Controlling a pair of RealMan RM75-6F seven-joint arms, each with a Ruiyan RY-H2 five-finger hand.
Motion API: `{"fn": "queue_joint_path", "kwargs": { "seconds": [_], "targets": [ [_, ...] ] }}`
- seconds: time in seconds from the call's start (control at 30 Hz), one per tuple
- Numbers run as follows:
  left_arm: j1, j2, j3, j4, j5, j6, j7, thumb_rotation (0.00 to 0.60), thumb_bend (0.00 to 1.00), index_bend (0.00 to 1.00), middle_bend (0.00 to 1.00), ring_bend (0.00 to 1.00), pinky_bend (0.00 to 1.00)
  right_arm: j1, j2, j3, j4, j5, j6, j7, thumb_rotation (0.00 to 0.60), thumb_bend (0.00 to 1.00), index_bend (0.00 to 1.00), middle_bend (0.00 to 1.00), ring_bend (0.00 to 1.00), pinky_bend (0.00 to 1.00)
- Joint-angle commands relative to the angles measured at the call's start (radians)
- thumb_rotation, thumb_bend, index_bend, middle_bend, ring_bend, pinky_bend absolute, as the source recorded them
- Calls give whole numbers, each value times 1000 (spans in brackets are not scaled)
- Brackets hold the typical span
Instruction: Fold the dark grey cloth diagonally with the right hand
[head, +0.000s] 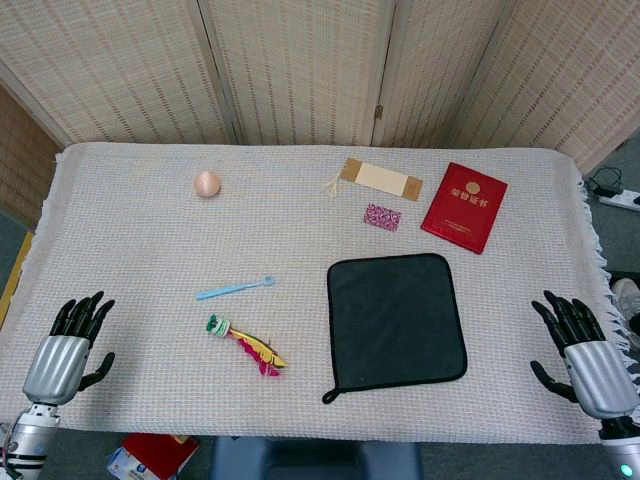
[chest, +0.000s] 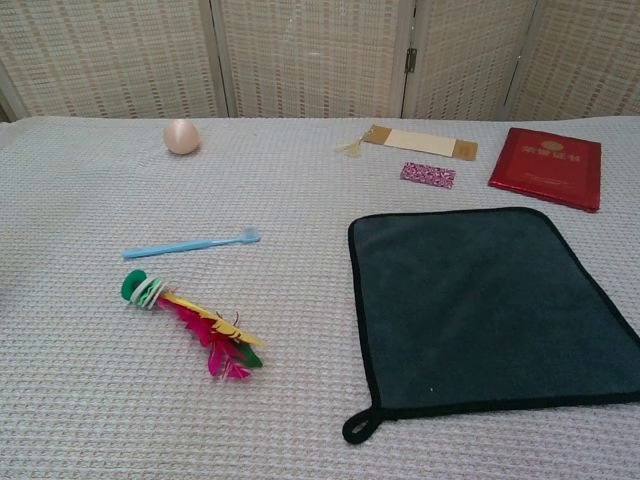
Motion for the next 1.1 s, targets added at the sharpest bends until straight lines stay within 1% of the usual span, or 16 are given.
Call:
{"fn": "queue_joint_path", "kwargs": {
  "seconds": [0.03,0.17,0.27,0.3,0.4,0.5,0.53,0.63,0.67,0.77,0.87,1.1],
  "targets": [
    [-1,0,-1,0,0,-1,-1,576,452,0,0,0,0,3,-4,1,2,5,-8,-6,600,374,0,0,0,0],
    [-5,3,-5,2,-1,-6,-14,575,453,0,0,0,0,17,-18,8,8,5,-24,-20,600,374,0,0,0,0],
    [-11,5,-8,6,-6,-16,-25,575,453,0,0,0,0,55,-23,31,17,9,-60,-34,600,374,3,0,0,0],
    [-14,5,-9,8,-7,-21,-29,577,453,0,0,0,0,84,-19,48,17,14,-89,-37,600,374,19,0,0,0],
    [-19,6,-8,11,-7,-30,-37,576,453,0,0,0,0,175,-10,102,19,39,-184,-41,600,374,127,0,0,0],
    [-18,7,-9,12,-7,-28,-41,575,452,0,0,0,0,276,-23,153,35,69,-296,-52,600,374,266,0,0,0],
    [-18,8,-9,12,-7,-26,-43,575,452,0,0,0,0,306,-30,165,42,81,-334,-55,600,374,299,0,0,0],
    [-17,11,-13,12,-10,-21,-52,578,453,0,0,0,0,407,-74,201,79,118,-456,-57,600,374,327,0,0,0],
    [-16,13,-15,13,-12,-19,-56,578,453,0,0,0,0,446,-98,211,102,133,-504,-52,600,374,337,0,0,0],
    [-14,15,-20,14,-15,-13,-63,576,453,0,0,0,0,527,-170,227,186,148,-586,-47,600,375,375,0,0,0],
    [-13,19,-22,15,-22,-13,-73,575,452,0,0,0,0,610,-266,236,299,168,-664,-33,600,374,382,0,0,0],
    [-14,28,-30,18,-37,-19,-92,577,450,0,0,0,0,757,-465,239,544,183,-779,27,600,374,393,0,0,0]
  ]
}}
